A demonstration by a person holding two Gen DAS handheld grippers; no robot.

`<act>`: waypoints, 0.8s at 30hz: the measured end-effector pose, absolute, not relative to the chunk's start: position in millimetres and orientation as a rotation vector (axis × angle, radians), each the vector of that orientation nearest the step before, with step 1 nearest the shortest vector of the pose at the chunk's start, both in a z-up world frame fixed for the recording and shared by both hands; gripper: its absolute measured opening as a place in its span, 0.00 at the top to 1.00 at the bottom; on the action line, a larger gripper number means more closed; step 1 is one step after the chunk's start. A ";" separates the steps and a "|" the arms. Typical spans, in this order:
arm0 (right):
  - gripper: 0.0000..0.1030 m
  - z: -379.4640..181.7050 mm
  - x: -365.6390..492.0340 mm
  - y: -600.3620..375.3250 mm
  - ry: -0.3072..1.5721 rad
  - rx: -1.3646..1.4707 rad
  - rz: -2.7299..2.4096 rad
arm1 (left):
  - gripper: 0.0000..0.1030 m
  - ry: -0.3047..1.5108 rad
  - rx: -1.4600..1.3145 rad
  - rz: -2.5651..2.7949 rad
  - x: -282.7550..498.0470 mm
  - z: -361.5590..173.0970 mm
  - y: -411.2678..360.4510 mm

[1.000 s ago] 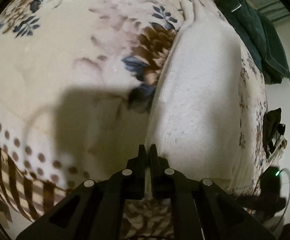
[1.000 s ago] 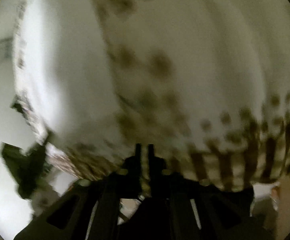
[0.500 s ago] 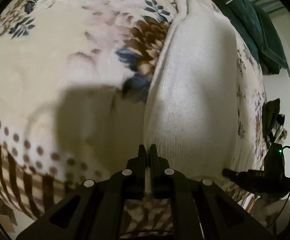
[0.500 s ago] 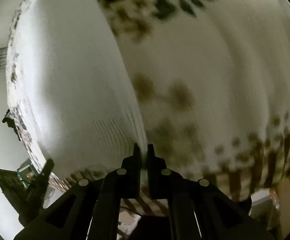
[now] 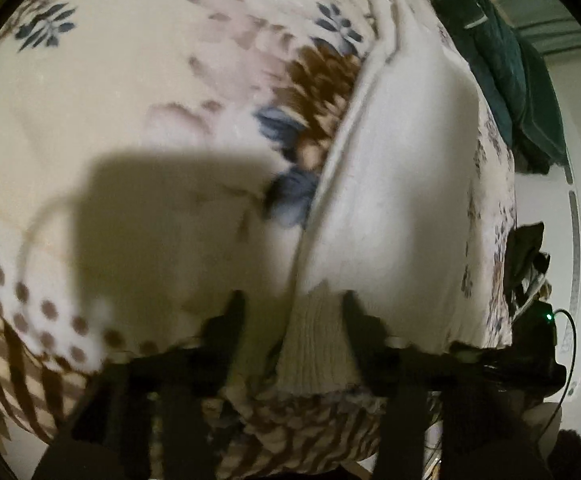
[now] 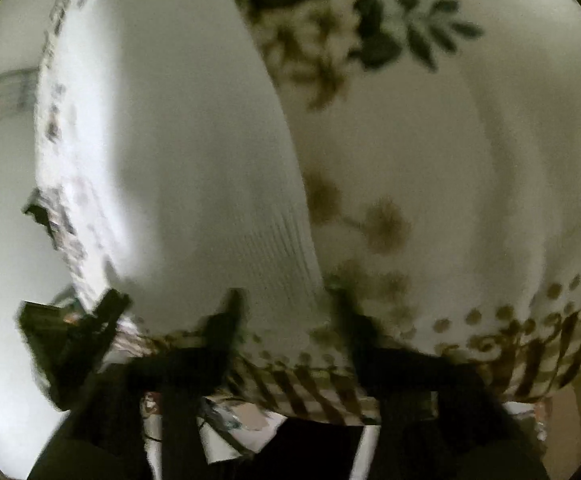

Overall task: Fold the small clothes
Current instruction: 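Open both grippers and release the folded side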

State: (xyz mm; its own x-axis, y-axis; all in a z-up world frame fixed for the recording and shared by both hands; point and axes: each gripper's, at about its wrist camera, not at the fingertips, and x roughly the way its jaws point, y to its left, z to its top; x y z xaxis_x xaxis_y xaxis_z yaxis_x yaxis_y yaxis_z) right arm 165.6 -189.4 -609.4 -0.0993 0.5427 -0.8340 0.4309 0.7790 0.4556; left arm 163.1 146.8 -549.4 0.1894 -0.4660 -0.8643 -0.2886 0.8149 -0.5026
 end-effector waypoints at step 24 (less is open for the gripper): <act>0.40 -583.7 534.1 -222.0 1.394 0.632 0.005 | 0.93 1.216 -0.468 -0.330 489.5 -541.0 50.1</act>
State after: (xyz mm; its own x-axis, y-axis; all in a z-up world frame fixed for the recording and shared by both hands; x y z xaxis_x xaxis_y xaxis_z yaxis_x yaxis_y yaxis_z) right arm 534.1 -222.0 -583.7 0.2034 0.3641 -0.9089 0.3576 0.8365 0.4152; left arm 489.5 50.1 -541.0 0.3187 -0.4831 -0.8155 -0.0050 0.8595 -0.5111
